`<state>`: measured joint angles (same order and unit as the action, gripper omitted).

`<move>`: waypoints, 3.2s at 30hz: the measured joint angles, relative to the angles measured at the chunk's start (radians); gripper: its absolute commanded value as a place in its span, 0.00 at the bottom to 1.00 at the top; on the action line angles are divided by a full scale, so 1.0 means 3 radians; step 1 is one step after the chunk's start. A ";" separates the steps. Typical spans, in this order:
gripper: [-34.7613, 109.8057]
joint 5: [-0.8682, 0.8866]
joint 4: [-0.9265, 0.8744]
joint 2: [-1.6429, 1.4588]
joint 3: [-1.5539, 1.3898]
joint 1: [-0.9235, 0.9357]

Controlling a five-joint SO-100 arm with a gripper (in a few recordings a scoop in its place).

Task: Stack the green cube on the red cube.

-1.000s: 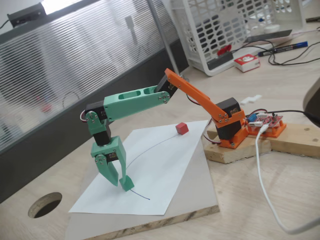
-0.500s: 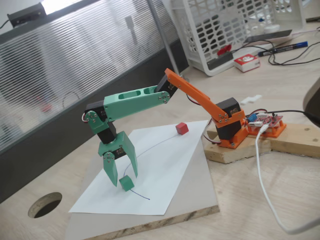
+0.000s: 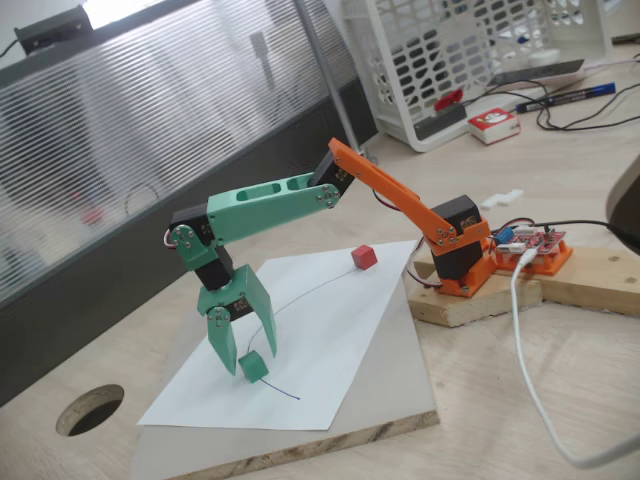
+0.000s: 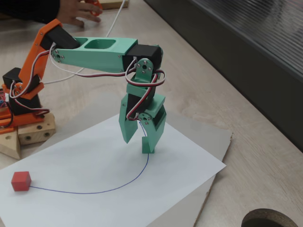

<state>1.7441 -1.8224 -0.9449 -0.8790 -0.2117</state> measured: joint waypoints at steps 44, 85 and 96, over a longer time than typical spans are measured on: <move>0.54 0.0000 0.0573 0.0000 -0.0435 0.0000; 0.27 0.0000 0.0593 0.0000 -0.0220 0.0000; 0.27 0.0000 0.0593 0.0000 -0.0194 0.0000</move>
<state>1.7441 -1.6444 -0.9449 -0.9373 -0.2117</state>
